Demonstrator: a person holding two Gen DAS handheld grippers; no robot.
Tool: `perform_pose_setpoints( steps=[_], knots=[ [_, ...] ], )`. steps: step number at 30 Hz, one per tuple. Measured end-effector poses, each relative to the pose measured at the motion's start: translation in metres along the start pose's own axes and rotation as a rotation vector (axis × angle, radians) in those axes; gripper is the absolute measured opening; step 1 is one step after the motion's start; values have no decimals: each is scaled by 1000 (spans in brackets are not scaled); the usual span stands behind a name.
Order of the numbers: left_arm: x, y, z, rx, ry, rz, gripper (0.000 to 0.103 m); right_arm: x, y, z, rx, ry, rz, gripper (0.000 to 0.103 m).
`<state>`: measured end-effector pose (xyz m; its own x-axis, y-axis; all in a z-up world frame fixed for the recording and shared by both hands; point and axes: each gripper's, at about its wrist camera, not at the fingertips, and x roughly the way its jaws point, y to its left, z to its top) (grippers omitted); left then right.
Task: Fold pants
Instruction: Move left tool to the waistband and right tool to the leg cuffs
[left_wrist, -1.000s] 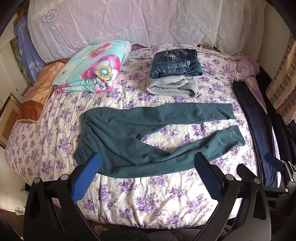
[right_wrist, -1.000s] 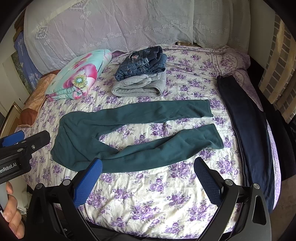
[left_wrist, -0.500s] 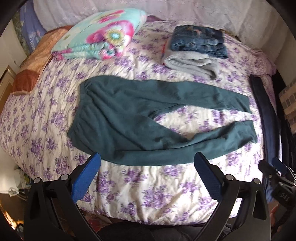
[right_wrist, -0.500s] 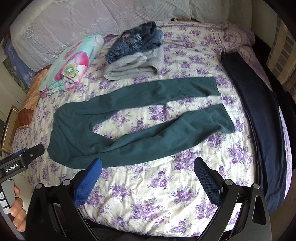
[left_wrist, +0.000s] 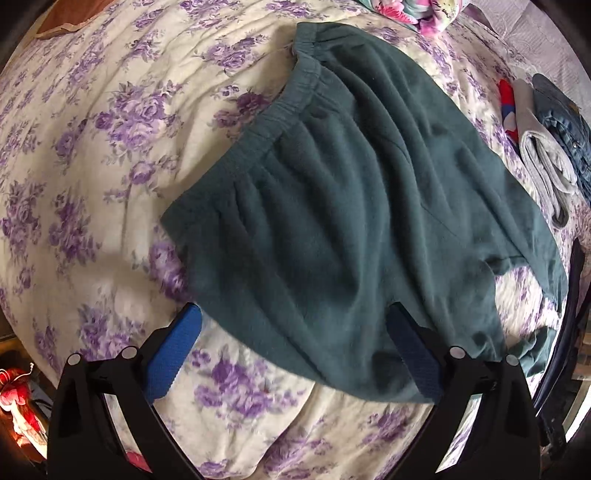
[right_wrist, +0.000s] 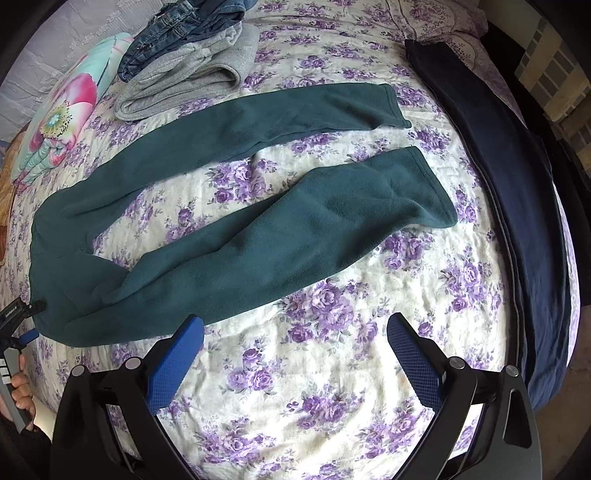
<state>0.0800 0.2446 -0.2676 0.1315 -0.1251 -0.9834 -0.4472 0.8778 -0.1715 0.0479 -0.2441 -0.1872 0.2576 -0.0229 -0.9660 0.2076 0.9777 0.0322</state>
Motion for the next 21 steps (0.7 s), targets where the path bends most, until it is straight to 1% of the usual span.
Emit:
perform_pose_setpoints(
  steps=[1, 2, 3, 4, 5, 6, 7, 9, 11, 13, 15, 19, 21],
  knots=[
    [3, 0, 5, -2, -1, -2, 74, 1, -3, 2, 7, -2, -1, 99],
    [4, 0, 10, 5, -12, 23, 63, 1, -7, 1, 14, -2, -6, 99],
    [2, -2, 14, 12, -26, 30, 57, 1, -13, 1, 24, -4, -11, 99],
    [-3, -1, 16, 9, -39, 11, 37, 1, -19, 0, 34, -6, -16, 99],
    [-9, 0, 17, 5, -50, -29, 13, 1, -26, 0, 46, -8, -22, 99],
    [-15, 1, 16, 3, -59, -70, 10, 1, -34, 0, 59, -11, -28, 99],
    [-21, 3, 14, -1, -81, -76, 9, 1, -43, 1, 75, -19, -30, 99],
    [-29, 7, 6, 1, -119, -55, 9, 1, -64, 5, 119, -37, -26, 99],
    [-32, 13, -7, -29, -115, -63, 9, 3, -87, 13, 169, -71, 5, 99],
    [-27, 22, -14, -36, -103, -67, 9, 13, -108, 25, 207, -94, 21, 99],
    [-20, 33, -9, -42, -94, -76, 10, 30, -127, 39, 235, -80, 26, 99],
    [-23, 34, -12, -40, -89, -70, 10, 66, -152, 62, 302, -17, 60, 99],
    [-17, 33, -9, -39, -85, -63, 10, 84, -163, 72, 360, 16, 135, 96]
  ],
)
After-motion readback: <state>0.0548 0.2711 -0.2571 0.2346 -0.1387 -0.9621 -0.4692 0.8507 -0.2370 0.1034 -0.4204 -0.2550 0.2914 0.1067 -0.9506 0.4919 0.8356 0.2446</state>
